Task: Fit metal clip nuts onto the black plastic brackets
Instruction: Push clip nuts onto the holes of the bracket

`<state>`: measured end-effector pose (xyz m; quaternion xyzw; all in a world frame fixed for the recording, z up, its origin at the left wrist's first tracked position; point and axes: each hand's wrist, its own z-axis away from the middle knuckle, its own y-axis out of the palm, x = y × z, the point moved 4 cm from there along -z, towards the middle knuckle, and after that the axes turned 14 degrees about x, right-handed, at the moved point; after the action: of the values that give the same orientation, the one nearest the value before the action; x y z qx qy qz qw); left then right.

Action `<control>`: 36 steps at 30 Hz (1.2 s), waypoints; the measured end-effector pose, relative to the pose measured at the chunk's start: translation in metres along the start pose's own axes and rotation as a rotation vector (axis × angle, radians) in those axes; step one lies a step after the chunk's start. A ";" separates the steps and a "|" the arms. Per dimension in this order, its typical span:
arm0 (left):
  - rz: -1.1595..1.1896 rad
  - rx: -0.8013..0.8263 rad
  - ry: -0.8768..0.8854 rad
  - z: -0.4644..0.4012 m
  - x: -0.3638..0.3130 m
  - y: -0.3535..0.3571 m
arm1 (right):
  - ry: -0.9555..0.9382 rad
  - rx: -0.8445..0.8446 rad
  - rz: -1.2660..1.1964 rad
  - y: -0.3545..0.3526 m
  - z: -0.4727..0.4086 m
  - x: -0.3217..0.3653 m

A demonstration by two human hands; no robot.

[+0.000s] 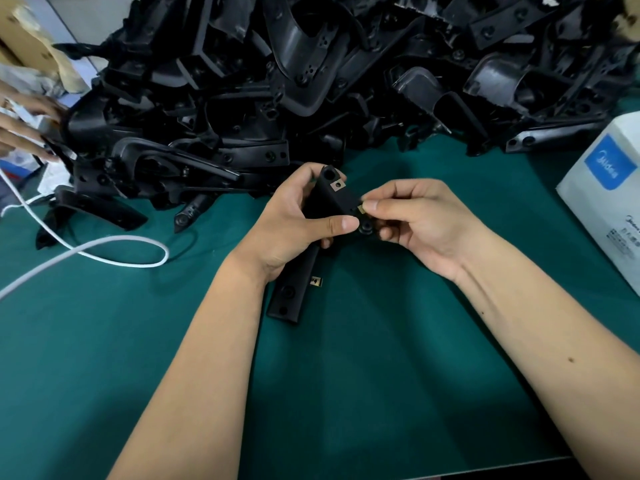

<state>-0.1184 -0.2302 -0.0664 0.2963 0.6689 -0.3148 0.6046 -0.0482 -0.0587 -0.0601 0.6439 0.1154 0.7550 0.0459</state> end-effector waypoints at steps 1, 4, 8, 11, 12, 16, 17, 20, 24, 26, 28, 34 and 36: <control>-0.006 0.000 -0.002 0.000 -0.001 0.000 | -0.002 0.000 0.013 0.000 0.000 0.000; -0.058 -0.011 -0.007 0.000 -0.002 0.004 | -0.008 -0.021 0.048 0.001 0.000 0.000; -0.071 -0.070 0.055 -0.003 -0.005 0.009 | -0.035 -0.089 0.047 0.002 0.001 -0.003; -0.083 -0.147 0.100 -0.005 -0.009 0.012 | -0.100 -0.207 0.047 0.004 0.001 -0.004; -0.074 -0.179 0.106 -0.005 -0.010 0.014 | -0.136 -0.257 0.079 0.005 0.003 -0.003; -0.029 -0.291 0.142 -0.001 -0.018 0.017 | -0.328 -0.264 0.327 0.009 0.014 0.010; -0.031 -0.320 0.153 0.000 -0.022 0.020 | -0.342 -0.201 0.330 0.011 0.020 0.013; 0.008 -0.360 0.186 -0.002 -0.037 0.044 | -0.340 -0.120 0.342 0.011 0.041 0.015; 0.097 -0.170 0.212 -0.018 -0.065 0.111 | -0.431 -0.302 0.316 -0.017 0.095 0.028; 0.080 -0.016 0.280 -0.031 -0.082 0.156 | -0.516 -0.404 0.228 -0.040 0.138 0.034; 0.078 0.134 0.347 -0.046 -0.096 0.212 | -0.592 -0.525 0.170 -0.065 0.192 0.039; 0.109 0.395 0.330 -0.072 -0.105 0.406 | -0.639 -0.846 0.097 -0.138 0.354 0.027; 0.059 0.487 0.304 -0.073 -0.094 0.468 | -0.619 -0.937 0.025 -0.159 0.403 0.006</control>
<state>0.2090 0.1183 0.0026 0.4959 0.6477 -0.4006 0.4172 0.3346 0.1433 -0.0331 0.7476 -0.2587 0.5018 0.3498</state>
